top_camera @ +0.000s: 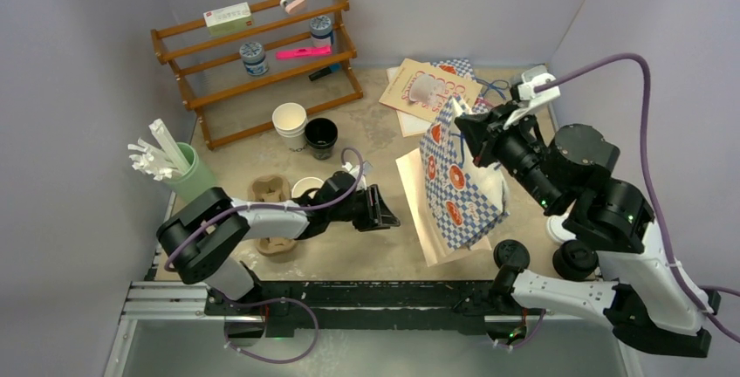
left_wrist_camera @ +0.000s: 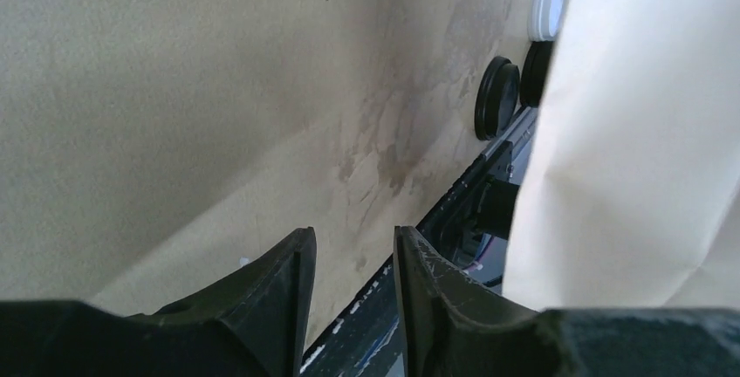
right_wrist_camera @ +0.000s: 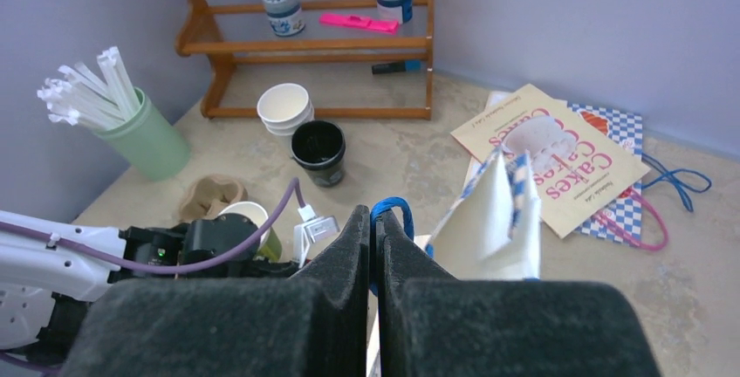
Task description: Pack the takeout coffee
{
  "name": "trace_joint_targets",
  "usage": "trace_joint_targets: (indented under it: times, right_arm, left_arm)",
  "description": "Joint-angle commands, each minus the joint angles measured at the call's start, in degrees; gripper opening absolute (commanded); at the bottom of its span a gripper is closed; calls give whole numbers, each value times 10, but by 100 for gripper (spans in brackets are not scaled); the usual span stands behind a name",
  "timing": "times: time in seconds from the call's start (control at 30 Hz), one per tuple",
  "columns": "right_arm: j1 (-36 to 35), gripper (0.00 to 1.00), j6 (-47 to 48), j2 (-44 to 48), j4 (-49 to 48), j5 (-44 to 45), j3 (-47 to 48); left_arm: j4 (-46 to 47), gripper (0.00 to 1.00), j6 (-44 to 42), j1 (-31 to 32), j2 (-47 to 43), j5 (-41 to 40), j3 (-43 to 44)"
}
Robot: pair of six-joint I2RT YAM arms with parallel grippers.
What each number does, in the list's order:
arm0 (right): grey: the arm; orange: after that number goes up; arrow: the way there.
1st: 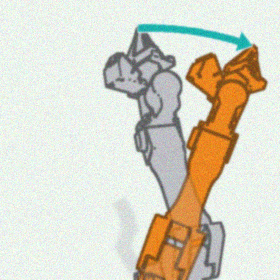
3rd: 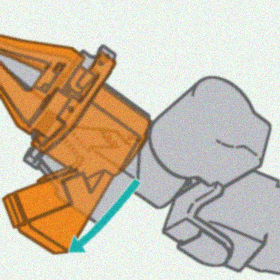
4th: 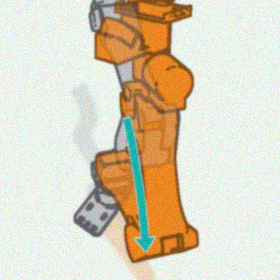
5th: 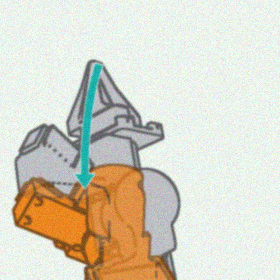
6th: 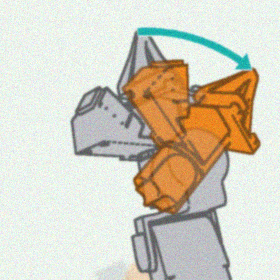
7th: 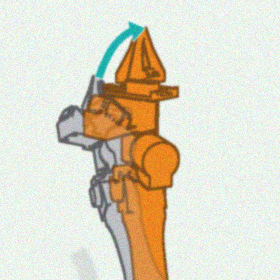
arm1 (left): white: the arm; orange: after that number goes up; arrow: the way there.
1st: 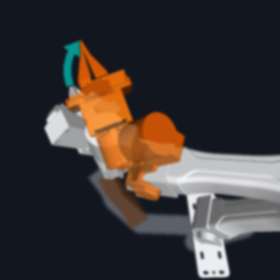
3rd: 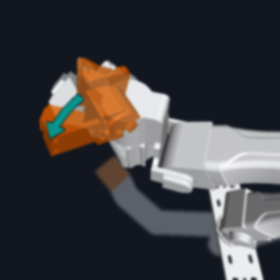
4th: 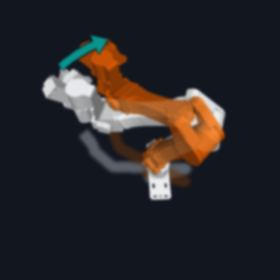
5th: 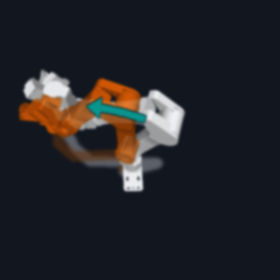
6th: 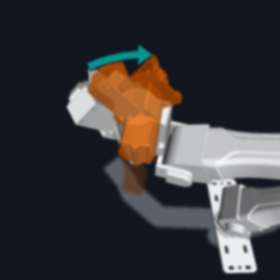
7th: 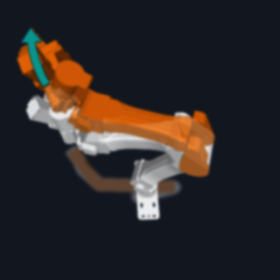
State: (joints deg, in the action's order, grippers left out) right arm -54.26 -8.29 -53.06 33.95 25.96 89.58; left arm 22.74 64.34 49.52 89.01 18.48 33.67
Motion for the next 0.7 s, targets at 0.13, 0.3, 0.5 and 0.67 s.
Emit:
trace_joint_targets:
  times: [0.13, 0.3, 0.5, 0.67]
  right_arm:
    - [3, 0, 22, 2, -23, 0, 17]
    - [3, 0, 12, -15, -17, 21, -8]
    - [3, 0, -15, -42, -5, 40, -26]
    - [3, 0, -45, -67, 1, 61, -31]
  left_arm:
    - [-137, 44, -74, -4, -77, -63, 74]
    - [-274, 47, -127, -3, -152, -111, 155]
    - [-358, 62, -169, 7, -191, -133, 281]
    - [-451, 76, -196, 54, -160, -183, 414]
